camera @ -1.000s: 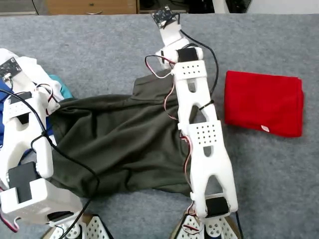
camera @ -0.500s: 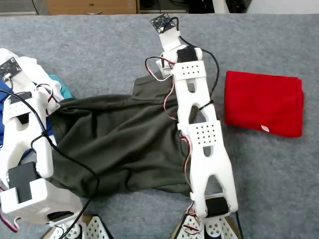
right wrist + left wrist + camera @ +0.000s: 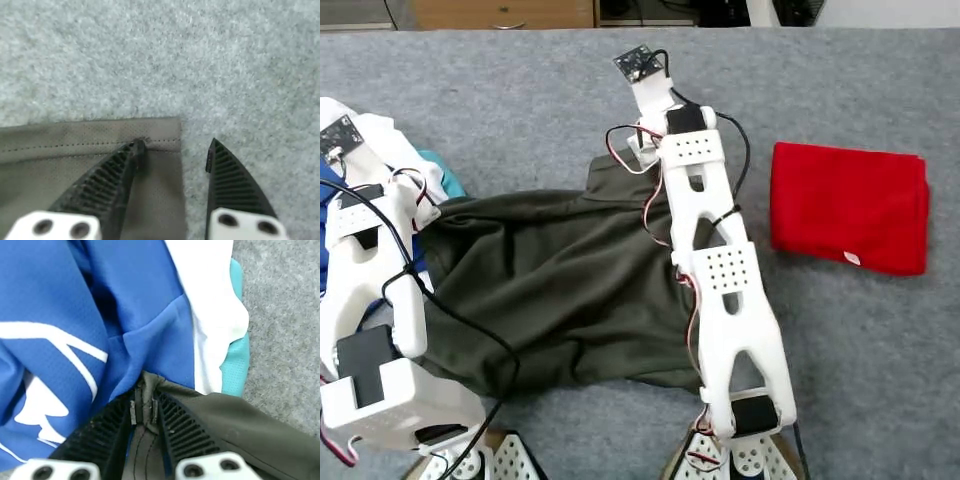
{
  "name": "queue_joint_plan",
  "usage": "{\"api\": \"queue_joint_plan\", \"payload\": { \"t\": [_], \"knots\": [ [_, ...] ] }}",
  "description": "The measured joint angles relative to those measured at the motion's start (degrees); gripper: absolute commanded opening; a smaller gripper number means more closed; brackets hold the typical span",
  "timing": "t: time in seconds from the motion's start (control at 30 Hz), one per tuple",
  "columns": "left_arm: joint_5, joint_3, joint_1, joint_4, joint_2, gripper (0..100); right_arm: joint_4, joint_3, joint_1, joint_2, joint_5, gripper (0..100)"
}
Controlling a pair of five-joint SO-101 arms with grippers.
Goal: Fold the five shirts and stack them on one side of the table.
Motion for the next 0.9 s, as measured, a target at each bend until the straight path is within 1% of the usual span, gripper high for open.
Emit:
{"api": "queue_joint_plan", "payload": {
  "t": [0.23, 0.37, 0.53, 0.6, 0.73, 0.9],
  "knots": [
    [0.0, 0.0, 0.0, 0.0, 0.0, 2, -0.1, 0.0, 0.0, 0.0, 0.1, 21.4],
    [0.1, 0.0, -0.2, 0.0, 0.0, 2, -0.1, 0.0, 0.0, 0.0, 2.6, 21.3],
    [0.1, 0.0, -0.4, 0.0, 0.0, 2, -0.3, 0.0, -0.2, 0.0, 3.4, 20.8],
    [0.1, 0.0, -0.4, 0.0, 0.0, 2, -1.2, 0.4, -0.7, 0.0, 4.1, 17.1],
    [0.1, 0.0, -0.4, 0.0, 0.0, 2, -2.5, 0.8, -1.1, 0.0, 7.6, 5.2],
    [0.1, 0.0, -0.4, 0.0, 0.0, 2, -2.7, 0.8, -1.1, 0.0, 8.9, 4.4]
  ]
}}
